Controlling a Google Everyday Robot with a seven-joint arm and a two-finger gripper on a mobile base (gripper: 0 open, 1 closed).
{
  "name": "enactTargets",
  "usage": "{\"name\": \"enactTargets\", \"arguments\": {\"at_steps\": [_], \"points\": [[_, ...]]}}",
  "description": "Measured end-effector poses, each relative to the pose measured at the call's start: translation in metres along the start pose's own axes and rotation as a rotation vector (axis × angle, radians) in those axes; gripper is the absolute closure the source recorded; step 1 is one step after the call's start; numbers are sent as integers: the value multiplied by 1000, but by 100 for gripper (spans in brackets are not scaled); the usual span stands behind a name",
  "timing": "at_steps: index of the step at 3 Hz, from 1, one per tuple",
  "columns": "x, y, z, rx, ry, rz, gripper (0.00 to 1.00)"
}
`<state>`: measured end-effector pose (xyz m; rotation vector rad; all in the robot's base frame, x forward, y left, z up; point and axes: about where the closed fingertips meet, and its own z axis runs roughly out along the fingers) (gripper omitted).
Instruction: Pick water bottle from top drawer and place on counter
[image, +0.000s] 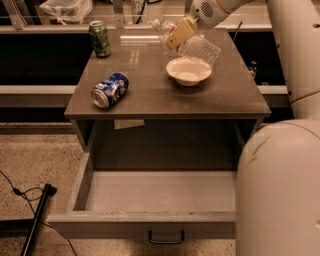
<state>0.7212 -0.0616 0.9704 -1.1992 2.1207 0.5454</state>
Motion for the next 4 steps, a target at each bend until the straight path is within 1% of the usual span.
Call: {"name": "enactTargets", "arguments": {"at_steps": [1,2,3,4], "points": [[-35,7,4,21,-9,-92,100],[-70,24,18,-1,-30,-179,100],[-93,41,42,-45,-31,-237,100],[-109,51,74,-66,-5,-276,100]]}}
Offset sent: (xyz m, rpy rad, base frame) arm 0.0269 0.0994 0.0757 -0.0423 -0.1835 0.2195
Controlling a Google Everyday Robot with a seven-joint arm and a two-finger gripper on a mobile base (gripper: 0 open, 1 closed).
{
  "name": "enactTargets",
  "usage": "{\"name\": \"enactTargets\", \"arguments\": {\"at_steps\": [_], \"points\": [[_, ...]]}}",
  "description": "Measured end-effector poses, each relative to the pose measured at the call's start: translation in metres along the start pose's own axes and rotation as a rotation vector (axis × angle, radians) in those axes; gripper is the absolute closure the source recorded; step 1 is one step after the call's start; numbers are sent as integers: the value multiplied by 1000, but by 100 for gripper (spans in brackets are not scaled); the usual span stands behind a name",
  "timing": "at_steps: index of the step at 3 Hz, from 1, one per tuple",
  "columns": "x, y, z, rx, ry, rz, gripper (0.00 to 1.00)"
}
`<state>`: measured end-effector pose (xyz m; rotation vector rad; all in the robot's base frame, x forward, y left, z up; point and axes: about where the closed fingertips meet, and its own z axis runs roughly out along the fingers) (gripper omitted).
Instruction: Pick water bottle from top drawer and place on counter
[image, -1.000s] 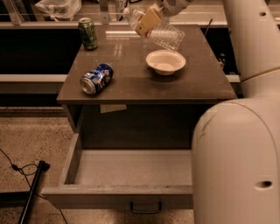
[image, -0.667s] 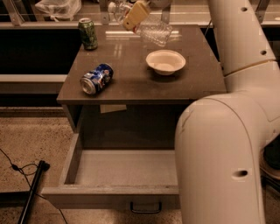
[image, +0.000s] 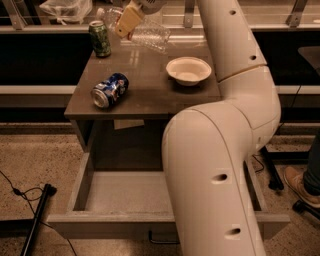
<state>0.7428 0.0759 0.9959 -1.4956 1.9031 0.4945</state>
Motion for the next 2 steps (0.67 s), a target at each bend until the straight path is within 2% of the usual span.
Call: {"name": "enactTargets", "arguments": {"at_steps": [1,2], "points": [[-7,0,20,-6,19,-14,100],[1,-9,47,-4,51,7,100]]}}
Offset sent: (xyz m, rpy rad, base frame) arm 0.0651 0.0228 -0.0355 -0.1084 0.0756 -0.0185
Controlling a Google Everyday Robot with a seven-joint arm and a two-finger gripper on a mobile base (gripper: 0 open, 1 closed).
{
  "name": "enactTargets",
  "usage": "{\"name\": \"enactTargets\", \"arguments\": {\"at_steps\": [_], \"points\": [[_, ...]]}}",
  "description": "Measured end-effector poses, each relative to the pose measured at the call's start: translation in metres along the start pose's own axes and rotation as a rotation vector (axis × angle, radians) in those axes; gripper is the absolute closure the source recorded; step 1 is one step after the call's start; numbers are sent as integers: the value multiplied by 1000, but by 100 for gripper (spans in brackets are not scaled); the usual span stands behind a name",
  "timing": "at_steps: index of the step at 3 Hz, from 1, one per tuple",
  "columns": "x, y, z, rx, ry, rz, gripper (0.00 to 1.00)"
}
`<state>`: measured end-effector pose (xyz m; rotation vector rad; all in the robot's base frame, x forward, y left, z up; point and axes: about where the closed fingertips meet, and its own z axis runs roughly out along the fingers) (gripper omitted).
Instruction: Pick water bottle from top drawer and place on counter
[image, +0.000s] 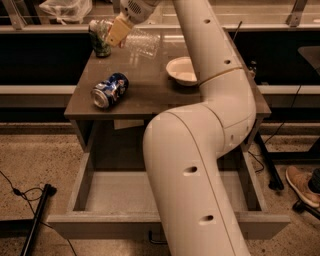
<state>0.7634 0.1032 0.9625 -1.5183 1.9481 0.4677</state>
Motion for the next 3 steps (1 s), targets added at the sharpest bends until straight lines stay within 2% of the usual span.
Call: {"name": "enactTargets", "arguments": {"at_steps": [1,3], "points": [[7,-5,26,-11,18,4,100],[16,-6,49,-28,51,7,100]]}}
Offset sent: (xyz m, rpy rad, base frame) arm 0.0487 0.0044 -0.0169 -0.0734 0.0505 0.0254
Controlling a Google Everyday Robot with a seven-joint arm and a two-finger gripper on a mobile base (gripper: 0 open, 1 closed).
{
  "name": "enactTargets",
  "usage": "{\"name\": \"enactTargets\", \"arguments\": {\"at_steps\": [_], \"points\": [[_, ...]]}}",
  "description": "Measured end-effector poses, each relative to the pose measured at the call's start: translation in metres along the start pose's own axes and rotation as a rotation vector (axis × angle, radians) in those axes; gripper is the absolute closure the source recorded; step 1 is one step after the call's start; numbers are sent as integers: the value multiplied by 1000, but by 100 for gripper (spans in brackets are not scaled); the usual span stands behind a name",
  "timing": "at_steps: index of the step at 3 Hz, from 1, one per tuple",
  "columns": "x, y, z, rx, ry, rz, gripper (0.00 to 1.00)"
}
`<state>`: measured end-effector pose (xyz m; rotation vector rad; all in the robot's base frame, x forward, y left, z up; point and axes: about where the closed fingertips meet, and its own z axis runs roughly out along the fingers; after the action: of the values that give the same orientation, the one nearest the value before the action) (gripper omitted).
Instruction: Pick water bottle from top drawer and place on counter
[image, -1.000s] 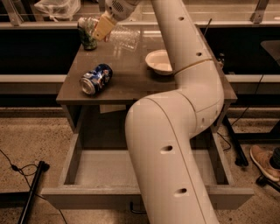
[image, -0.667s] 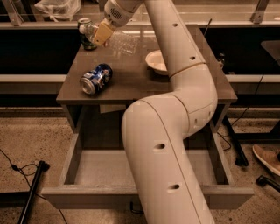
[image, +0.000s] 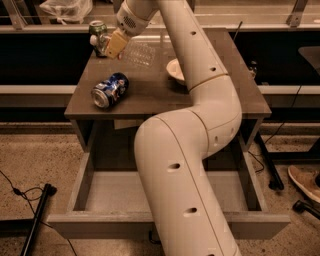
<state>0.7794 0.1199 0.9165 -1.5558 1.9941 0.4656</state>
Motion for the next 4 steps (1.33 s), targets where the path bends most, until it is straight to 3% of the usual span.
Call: {"name": "enactTargets", "arguments": {"at_steps": [1,2,4], "points": [[4,2,12,-20,14,5,100],[7,4,21,-34,30,11,82],[13,3,34,-40,53,68,35]]}}
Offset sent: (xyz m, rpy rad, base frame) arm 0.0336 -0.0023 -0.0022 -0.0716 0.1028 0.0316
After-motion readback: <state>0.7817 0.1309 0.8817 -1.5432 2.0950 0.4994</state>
